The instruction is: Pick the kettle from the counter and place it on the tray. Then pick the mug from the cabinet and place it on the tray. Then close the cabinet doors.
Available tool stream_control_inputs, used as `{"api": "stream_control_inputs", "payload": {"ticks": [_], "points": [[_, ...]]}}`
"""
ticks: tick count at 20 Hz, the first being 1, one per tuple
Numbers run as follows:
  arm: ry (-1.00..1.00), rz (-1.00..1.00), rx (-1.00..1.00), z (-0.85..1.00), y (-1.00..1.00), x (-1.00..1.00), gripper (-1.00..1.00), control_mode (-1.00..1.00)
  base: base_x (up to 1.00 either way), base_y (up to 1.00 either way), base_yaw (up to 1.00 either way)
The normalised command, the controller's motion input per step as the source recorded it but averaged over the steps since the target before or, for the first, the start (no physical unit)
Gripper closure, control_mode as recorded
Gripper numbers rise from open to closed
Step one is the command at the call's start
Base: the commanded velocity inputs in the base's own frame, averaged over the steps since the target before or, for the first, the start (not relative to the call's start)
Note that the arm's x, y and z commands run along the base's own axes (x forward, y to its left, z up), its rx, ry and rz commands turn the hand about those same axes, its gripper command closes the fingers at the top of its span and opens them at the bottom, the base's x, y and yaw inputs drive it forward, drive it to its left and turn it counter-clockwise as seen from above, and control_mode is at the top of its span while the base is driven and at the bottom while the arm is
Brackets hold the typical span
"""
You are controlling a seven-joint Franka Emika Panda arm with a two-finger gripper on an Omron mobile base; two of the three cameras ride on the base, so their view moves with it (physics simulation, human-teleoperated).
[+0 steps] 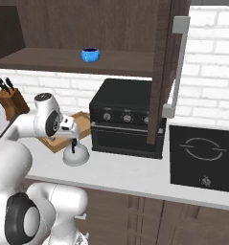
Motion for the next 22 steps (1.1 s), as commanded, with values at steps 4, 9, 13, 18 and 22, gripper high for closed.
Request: {"api": "stream_control_inputs", "payload": {"ticks": [4,9,13,18,22], "points": [[0.00,0.00,0.00,-0.25,0.00,0.16,-1.00,-1.00,0.00,0.00,0.00],[0.00,0.00,0.00,-0.18,-0.09,0.15,-1.00,-1.00,0.00,0.00,0.00],[0.00,0.00,0.00,-0.19,-0.10,0.16,-1.00,-1.00,0.00,0.00,0.00],[0.00,0.00,0.00,-0.24,-0.01,0.13,-1.00,-1.00,0.00,0.00,0.00],[0.00,0.00,0.00,-0.25,-0.02,0.14,-1.00,-1.00,0.00,0.00,0.00]]}}
